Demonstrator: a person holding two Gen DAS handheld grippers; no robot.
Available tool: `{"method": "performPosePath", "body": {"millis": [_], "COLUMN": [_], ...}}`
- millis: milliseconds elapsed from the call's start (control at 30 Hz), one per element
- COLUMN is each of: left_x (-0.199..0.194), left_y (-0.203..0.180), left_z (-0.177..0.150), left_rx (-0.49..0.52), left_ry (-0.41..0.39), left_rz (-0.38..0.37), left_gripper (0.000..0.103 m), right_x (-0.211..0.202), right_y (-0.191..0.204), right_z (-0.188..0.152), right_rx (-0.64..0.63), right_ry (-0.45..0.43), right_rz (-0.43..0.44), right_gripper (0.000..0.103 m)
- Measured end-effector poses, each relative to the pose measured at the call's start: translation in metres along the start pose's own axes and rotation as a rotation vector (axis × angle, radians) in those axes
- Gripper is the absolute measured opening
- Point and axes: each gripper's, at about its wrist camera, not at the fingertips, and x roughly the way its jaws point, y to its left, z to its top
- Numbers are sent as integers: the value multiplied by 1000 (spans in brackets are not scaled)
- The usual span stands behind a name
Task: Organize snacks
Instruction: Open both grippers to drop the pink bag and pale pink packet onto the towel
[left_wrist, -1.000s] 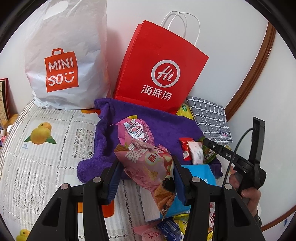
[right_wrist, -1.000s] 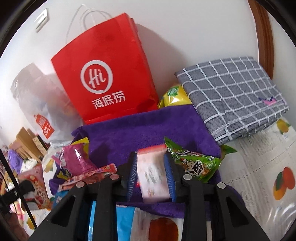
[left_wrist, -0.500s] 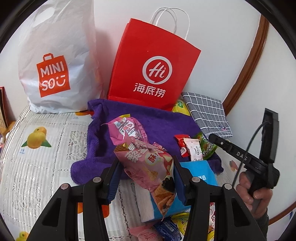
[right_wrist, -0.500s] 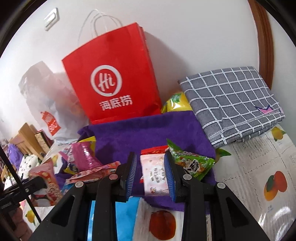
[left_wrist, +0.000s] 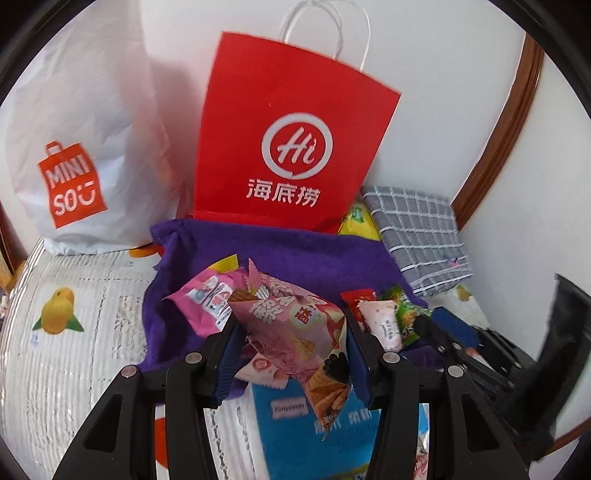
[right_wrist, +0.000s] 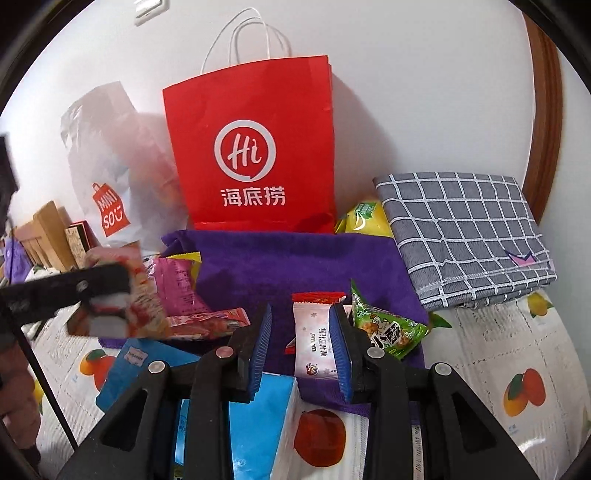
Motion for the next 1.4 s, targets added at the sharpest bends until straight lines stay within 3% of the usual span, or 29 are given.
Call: {"method": "performPosePath", "body": {"millis": [267,400,967,1000,1200,1400], "left_x": [35,57,86,86,81,61], "left_y": [-4,-8,-12,-12,-16,-14], "left_z": [13,13,22,23,26,28], "left_rx": [9,53,51,49,52,18], "left_ry": [63,123,162,159,133,93], "left_rz": [22,83,55,54,49,34], "left_gripper": [48,49,49,50,78,81], "right_x": [0,3,7,7,7,6], "right_y": [-9,-14,-20,-20,-22,-24], "right_z": [1,1,-1,-1,0,0], "right_rx": [39,65,84,86,93,102], "right_ry": [1,12,15,14,14,8], "right_rz": [0,9,-7,-6,-5,-7], "right_gripper": [36,36,36,36,36,36]}}
